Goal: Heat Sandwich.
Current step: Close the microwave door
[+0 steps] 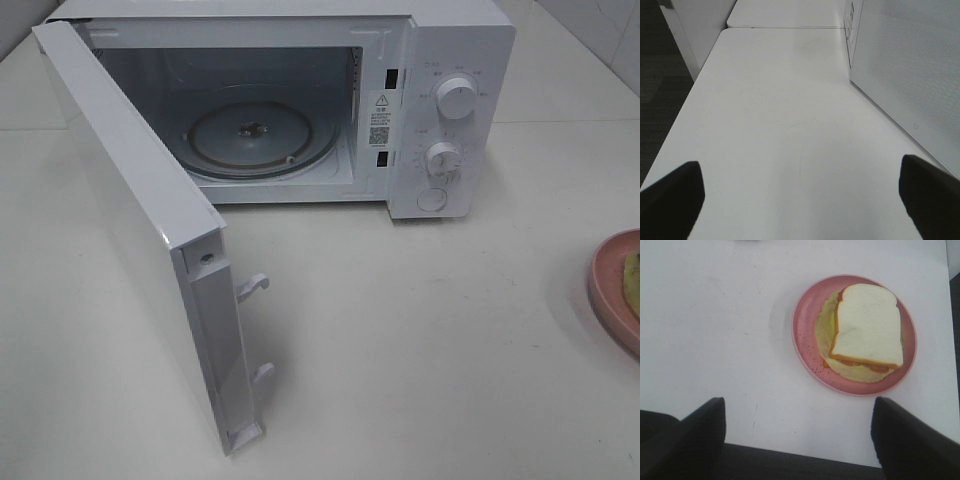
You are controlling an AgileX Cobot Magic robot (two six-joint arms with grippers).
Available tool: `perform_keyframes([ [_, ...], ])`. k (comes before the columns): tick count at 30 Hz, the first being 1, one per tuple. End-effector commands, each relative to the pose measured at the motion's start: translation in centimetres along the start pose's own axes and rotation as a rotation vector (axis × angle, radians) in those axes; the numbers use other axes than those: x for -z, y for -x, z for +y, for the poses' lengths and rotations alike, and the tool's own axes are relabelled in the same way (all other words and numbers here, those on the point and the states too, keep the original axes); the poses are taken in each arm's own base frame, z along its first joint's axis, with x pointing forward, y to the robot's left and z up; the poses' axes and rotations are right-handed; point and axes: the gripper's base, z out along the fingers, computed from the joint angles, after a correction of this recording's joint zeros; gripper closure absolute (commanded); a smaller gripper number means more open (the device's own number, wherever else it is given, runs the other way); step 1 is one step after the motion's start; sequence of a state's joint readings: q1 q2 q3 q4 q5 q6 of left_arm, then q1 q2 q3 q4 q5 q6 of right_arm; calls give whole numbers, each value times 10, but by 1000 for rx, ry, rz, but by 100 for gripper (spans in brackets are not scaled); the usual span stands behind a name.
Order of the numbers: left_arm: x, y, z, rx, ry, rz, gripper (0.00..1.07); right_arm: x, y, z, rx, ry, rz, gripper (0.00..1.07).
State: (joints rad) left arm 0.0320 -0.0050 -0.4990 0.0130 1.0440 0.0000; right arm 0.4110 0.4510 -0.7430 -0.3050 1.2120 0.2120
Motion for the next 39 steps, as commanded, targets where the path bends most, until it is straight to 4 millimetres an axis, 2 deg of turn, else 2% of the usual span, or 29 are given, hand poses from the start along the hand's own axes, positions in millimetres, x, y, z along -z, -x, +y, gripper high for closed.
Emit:
perform_keyframes([
  [1, 3, -2, 0, 1, 3, -31, 7, 6, -20, -4, 8, 1, -29, 31],
  [4, 3, -2, 0, 1, 3, -31, 7, 7, -31, -7, -1, -1, -67, 31],
  [8, 3, -2, 0, 1, 3, -31, 7, 5, -57, -5, -59, 24, -174, 31],
  [17, 3, -2, 0, 1, 3, -31, 7, -3, -74, 6, -148, -13, -305, 31],
  [21, 3, -2, 0, 1, 3, -31, 7, -2, -79, 10, -155, -23, -358, 31],
  [39, 3, -2, 0, 1, 3, -31, 7, -2, -79, 11, -183, -54, -352, 31],
])
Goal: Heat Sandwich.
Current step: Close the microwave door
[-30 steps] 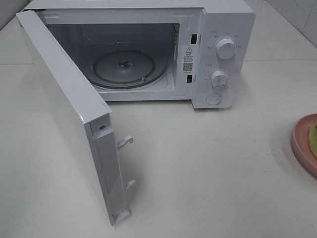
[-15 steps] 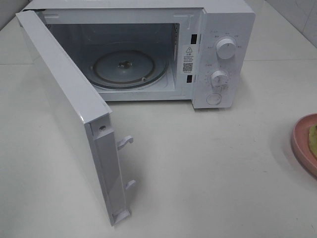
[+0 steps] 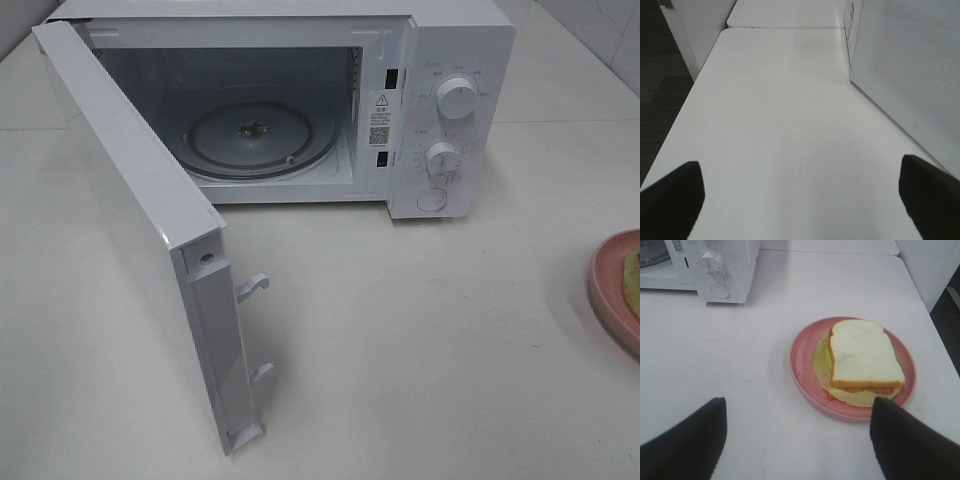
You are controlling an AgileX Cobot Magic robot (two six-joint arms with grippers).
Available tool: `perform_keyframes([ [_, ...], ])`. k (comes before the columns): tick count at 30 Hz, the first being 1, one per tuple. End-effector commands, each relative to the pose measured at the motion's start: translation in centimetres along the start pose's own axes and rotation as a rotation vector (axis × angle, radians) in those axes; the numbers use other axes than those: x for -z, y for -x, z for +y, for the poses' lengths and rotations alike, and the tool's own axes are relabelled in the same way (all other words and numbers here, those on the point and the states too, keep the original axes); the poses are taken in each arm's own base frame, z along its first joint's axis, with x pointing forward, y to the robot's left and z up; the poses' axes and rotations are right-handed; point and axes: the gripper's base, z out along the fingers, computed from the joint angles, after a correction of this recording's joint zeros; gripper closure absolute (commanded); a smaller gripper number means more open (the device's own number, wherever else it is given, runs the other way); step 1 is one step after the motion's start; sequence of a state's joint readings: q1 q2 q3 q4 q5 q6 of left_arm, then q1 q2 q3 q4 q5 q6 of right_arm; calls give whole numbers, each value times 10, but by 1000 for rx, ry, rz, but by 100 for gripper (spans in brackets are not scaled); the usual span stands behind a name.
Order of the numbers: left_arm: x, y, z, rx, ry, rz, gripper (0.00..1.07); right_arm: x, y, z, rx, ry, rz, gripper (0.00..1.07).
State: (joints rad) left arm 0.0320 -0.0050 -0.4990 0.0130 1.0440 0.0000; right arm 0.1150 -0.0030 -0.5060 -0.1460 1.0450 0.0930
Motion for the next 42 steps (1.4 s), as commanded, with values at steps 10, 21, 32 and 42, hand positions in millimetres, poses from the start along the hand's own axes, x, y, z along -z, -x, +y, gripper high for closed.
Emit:
perform_keyframes([
  [10, 3, -2, 0, 1, 3, -31, 7, 3, -3, 0, -16, -36, -28, 31],
  [21, 3, -2, 0, 1, 3, -31, 7, 3, -3, 0, -17, -36, -29, 31],
  [32, 3, -2, 0, 1, 3, -31, 7, 3, -3, 0, -17, -36, -30, 31],
  [42, 3, -2, 0, 3, -2, -31, 7, 3, -3, 0, -17, -36, -30, 31],
])
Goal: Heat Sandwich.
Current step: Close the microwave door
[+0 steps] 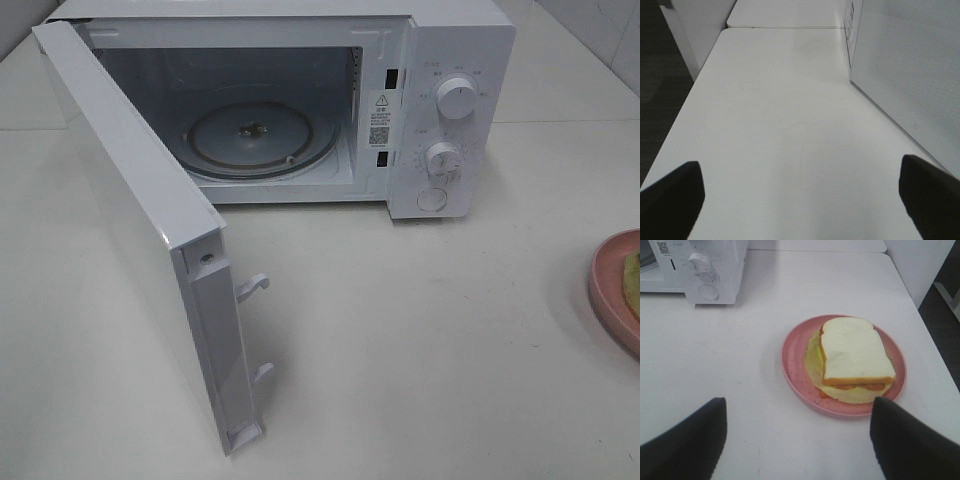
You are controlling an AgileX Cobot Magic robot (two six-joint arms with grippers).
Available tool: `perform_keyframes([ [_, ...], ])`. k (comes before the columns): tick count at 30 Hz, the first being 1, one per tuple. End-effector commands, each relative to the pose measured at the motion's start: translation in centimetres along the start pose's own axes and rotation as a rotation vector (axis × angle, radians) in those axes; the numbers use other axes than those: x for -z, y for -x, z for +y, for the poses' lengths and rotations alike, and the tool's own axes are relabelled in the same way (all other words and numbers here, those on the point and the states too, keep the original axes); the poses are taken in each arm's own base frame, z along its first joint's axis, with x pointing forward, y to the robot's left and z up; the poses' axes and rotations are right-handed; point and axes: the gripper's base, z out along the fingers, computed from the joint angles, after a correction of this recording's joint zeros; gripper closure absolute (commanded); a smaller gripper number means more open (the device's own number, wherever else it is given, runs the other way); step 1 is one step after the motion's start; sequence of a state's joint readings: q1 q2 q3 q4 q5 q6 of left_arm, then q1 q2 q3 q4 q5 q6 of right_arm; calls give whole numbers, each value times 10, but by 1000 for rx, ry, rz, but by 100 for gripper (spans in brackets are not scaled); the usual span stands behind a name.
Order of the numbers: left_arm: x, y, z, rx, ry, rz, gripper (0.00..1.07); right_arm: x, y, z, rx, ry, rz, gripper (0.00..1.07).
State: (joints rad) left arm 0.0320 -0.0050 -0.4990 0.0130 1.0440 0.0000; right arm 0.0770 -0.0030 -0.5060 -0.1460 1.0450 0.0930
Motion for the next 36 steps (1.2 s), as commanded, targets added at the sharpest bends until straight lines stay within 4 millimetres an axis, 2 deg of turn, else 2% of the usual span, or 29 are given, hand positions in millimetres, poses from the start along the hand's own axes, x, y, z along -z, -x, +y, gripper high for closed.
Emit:
perform_keyframes([
  [1, 3, -2, 0, 3, -2, -31, 7, 3, -2, 0, 2, -3, -31, 31],
  [15, 3, -1, -1, 14, -4, -31, 7, 3, -2, 0, 2, -3, -31, 31],
  [21, 2, 11, -1, 14, -9, -33, 7, 3, -2, 0, 2, -3, -31, 31],
  [25, -6, 19, -1, 14, -9, -26, 12, 3, -2, 0, 2, -3, -31, 31],
  [26, -9, 22, -1, 14, -9, -32, 15, 3, -2, 0, 2, -3, -31, 31],
  [27, -14, 27, -1, 14, -9, -38, 23, 3, -2, 0, 2, -3, -31, 31],
  [28, -14, 27, -1, 14, -9, -38, 23, 3, -2, 0, 2, -3, -31, 31],
  [30, -23, 32, -1, 14, -9, -31, 34, 3, -2, 0, 2, -3, -31, 31],
  [31, -32, 35, -2, 20, -16, -16, 45, 3, -2, 0, 2, -3, -31, 31],
  [32, -37, 36, -2, 22, -18, -8, 51, 3, -2, 0, 2, -3, -31, 31],
  [33, -37, 36, -2, 22, -18, -8, 51, 3, -2, 0, 2, -3, -31, 31],
  [36, -61, 41, -2, 28, -21, 13, 70, 3, -2, 0, 2, -4, -31, 31],
])
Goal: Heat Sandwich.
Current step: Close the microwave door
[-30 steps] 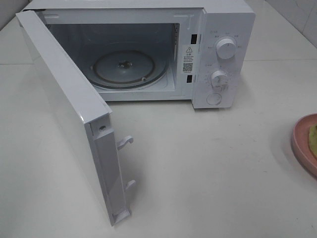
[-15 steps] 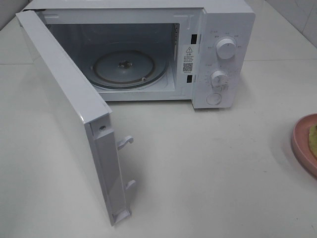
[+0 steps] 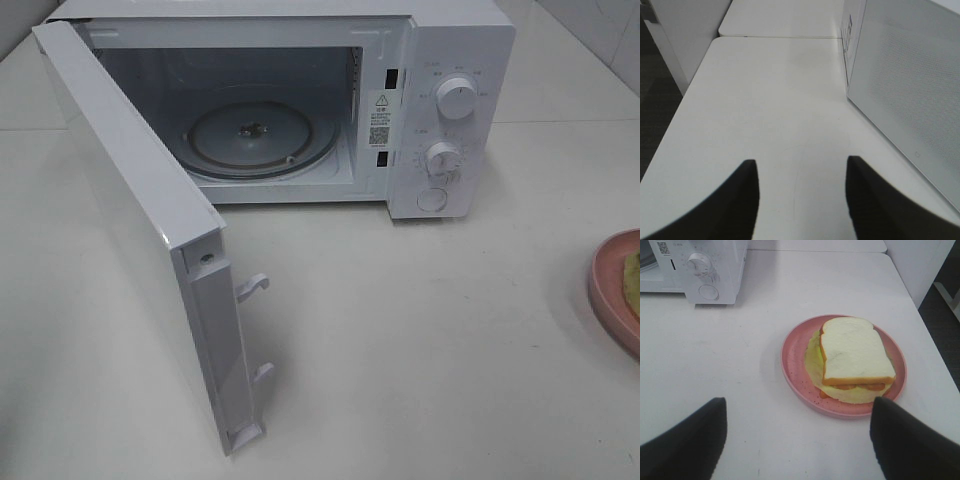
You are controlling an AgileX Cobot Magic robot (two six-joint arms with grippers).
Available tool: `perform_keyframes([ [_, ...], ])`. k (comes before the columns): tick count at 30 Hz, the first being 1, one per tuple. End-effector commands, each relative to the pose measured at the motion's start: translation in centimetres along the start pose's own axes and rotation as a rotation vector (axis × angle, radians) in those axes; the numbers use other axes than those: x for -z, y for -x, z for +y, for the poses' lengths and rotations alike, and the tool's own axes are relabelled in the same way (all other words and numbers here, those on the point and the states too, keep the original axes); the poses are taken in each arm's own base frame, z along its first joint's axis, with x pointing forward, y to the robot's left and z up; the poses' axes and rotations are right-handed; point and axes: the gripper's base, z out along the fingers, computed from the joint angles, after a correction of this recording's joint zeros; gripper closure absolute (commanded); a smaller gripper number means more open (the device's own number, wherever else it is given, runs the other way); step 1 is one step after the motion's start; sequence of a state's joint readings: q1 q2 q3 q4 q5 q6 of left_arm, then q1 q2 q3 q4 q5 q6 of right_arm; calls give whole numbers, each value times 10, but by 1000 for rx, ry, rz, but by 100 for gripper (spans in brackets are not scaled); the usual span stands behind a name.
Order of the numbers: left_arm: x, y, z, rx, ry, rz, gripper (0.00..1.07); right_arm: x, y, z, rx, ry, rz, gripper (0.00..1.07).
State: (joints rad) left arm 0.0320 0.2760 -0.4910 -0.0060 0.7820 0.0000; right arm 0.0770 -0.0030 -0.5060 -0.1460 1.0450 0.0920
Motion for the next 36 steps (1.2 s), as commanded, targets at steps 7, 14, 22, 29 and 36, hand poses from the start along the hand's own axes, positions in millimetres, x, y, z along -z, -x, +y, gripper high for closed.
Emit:
perform_keyframes([
  [7, -51, 2, 0, 20, -4, 36, 104, 3, -2, 0, 1, -4, -31, 31],
  [14, -85, -10, 1, 21, 2, -61, 107, 3, -2, 0, 1, -4, -31, 31],
  [22, -102, -20, 1, 2, 5, -218, 107, 3, -2, 0, 1, -4, -31, 31],
  [29, -119, -17, 0, -31, -4, -240, 107, 3, -2, 0, 1, -4, -31, 31],
  [36, -138, -15, -13, -68, -97, -241, 107, 3, -2, 0, 0, -4, -31, 31],
])
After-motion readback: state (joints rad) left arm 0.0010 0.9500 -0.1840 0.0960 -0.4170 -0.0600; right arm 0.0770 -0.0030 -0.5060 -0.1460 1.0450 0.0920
